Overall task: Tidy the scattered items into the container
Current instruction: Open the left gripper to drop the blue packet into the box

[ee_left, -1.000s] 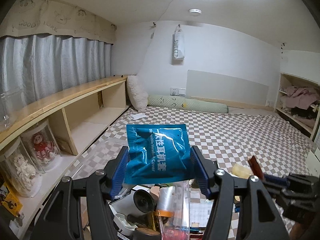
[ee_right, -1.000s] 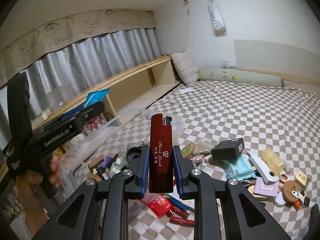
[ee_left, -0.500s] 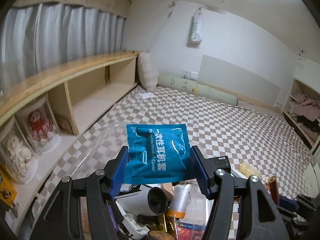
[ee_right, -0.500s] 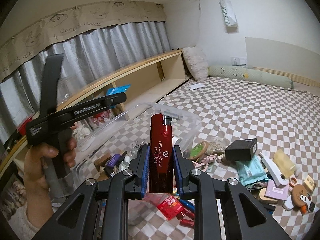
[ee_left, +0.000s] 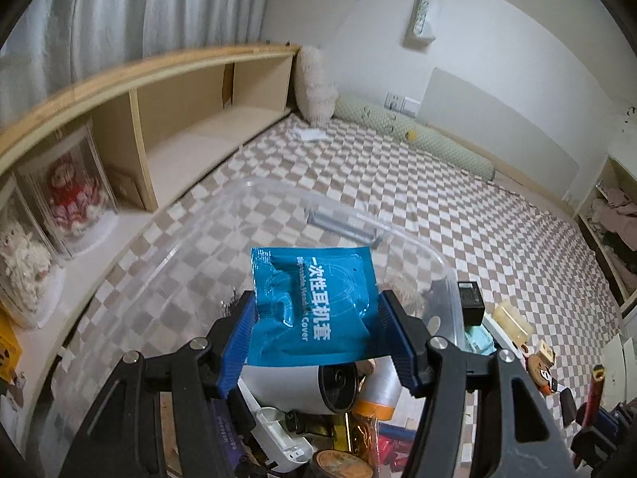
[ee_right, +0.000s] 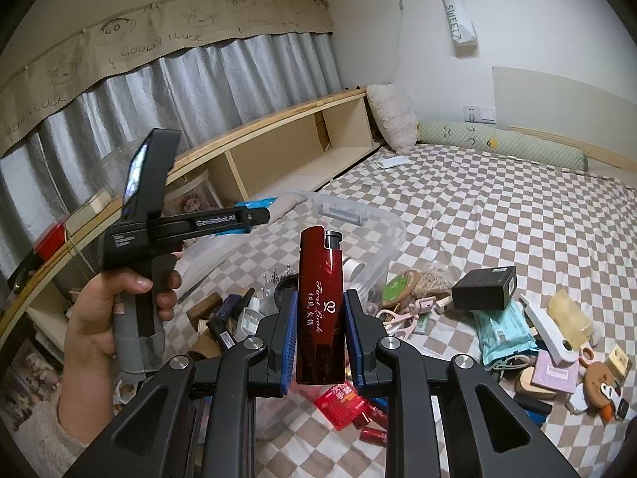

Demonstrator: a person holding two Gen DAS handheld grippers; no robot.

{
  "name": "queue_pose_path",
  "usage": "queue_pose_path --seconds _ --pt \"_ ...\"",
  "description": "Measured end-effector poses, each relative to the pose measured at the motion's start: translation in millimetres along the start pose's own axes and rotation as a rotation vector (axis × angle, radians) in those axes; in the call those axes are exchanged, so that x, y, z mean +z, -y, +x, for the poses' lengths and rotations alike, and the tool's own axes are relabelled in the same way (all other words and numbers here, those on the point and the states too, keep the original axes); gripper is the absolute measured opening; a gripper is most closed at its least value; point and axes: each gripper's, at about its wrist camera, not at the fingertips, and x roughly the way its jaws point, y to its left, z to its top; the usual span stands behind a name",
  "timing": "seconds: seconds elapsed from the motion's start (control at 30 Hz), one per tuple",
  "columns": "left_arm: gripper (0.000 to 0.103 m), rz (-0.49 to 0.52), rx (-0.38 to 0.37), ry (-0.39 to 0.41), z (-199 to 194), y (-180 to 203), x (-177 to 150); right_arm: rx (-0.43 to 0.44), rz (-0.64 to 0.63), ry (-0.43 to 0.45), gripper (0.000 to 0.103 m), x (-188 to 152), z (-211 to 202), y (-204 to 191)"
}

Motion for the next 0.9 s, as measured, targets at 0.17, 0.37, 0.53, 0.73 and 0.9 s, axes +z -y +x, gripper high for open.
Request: queue_pose_path --seconds 0.17,0.37,0.53,0.73,0.9 --pt "0.061 -0.028 -0.019 -0.051 14.6 -5.1 -2.4 -0.007 -0.003 -0.010 0.023 -1.5 2.0 -0.3" --pt "0.061 -0.066 -0.059 -0.128 30.6 -9.8 -10.0 -0.008 -0.012 -0.018 0.023 1.2 5.4 -4.5" --pt "0.061 -0.113 -0.079 -0.177 41.8 -17.6 -15.1 -0.008 -0.025 -0.027 0.023 4.3 10.5 -11.1" --pt "0.087 -0.113 -0.104 -0.215 48.8 -15.2 -21.2 -0.006 -0.036 -0.037 0.023 9.7 16.3 -17.6" --pt "0.091 -0.084 -0.090 -0.199 46.1 -11.4 -23.4 -0.007 -0.038 -0.037 0.023 14.6 18.8 -21.2"
